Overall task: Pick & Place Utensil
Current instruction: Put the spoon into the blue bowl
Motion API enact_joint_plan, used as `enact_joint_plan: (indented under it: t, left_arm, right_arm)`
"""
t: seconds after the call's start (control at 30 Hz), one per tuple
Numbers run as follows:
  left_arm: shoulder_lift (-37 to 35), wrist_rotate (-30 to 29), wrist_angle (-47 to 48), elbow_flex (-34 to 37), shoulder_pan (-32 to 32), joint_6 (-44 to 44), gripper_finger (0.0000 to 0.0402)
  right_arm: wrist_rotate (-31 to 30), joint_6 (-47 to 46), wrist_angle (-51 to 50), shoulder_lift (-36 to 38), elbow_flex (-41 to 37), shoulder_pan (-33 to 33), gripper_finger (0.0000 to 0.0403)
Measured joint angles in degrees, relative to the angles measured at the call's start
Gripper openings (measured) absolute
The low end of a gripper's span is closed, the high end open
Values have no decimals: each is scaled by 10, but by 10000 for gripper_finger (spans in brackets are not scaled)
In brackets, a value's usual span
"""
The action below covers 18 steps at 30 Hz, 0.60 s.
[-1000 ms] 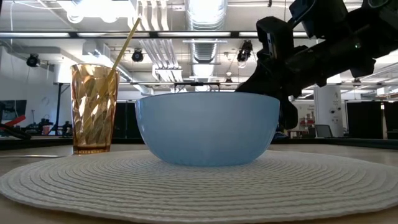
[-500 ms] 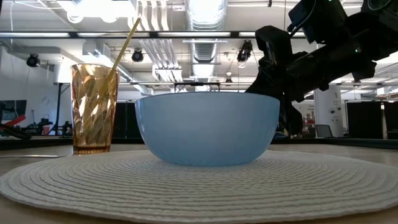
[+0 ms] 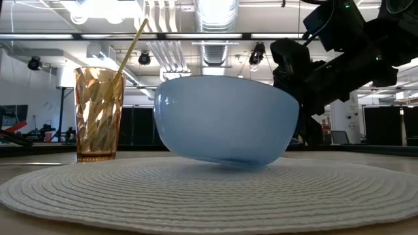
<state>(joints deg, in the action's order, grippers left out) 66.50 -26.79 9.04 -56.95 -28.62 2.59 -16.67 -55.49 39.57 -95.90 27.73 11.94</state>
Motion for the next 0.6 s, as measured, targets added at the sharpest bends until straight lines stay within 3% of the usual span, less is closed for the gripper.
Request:
enact_joint_plan:
  t: [0.6]
  left_arm:
    - [0,0,0,0,0,0,209]
  right_arm:
    - [20,2,17,1,1,1,161]
